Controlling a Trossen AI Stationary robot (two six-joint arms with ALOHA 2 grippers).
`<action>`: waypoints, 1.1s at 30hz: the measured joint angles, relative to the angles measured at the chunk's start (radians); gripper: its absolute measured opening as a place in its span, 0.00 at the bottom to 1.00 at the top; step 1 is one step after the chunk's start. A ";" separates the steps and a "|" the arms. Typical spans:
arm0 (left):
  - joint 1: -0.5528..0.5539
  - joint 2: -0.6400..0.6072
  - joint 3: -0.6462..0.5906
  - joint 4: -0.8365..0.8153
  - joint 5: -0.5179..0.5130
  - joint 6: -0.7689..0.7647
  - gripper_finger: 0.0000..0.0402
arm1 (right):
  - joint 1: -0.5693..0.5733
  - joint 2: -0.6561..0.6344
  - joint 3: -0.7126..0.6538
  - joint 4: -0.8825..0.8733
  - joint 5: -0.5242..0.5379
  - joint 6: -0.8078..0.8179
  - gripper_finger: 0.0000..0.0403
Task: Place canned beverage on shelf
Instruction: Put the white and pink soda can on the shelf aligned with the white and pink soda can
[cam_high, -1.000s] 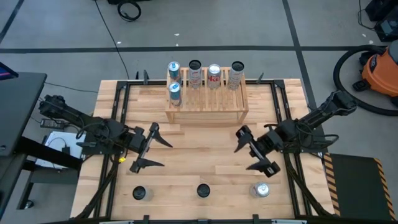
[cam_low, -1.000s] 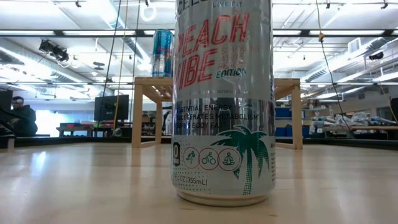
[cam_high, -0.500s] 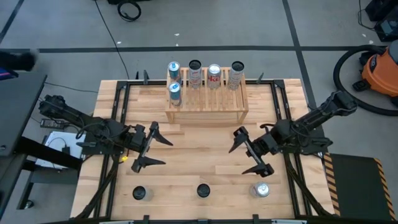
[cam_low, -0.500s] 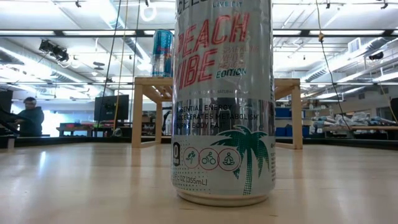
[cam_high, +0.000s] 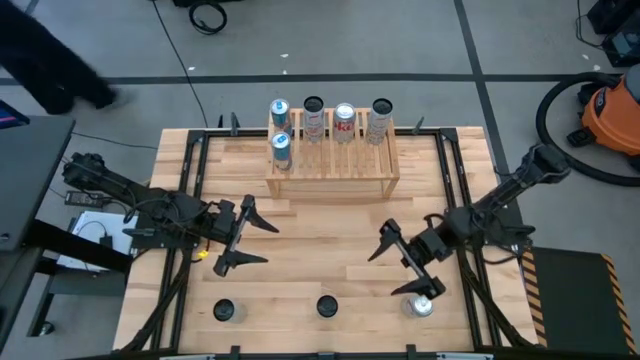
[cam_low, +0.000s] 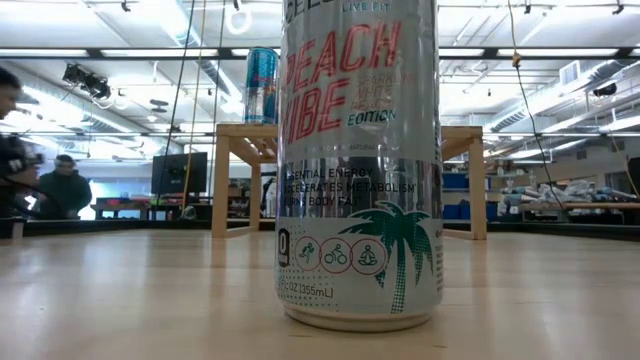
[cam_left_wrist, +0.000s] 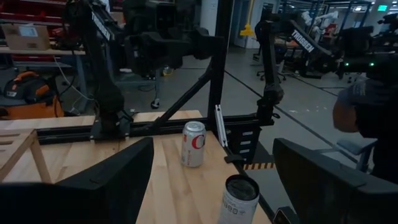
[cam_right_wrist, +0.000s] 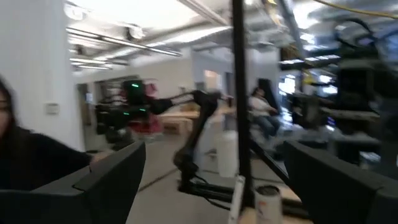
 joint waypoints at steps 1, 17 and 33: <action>0.000 0.000 0.000 0.000 0.000 0.000 0.83 | 0.019 0.000 0.000 -0.013 0.043 -0.002 0.96; 0.000 0.000 0.000 -0.009 0.000 -0.001 0.83 | 0.184 0.357 0.367 -0.434 0.467 -0.038 0.96; 0.000 0.000 0.000 -0.064 0.001 -0.006 0.83 | 0.247 0.615 0.486 -0.422 0.772 0.289 0.96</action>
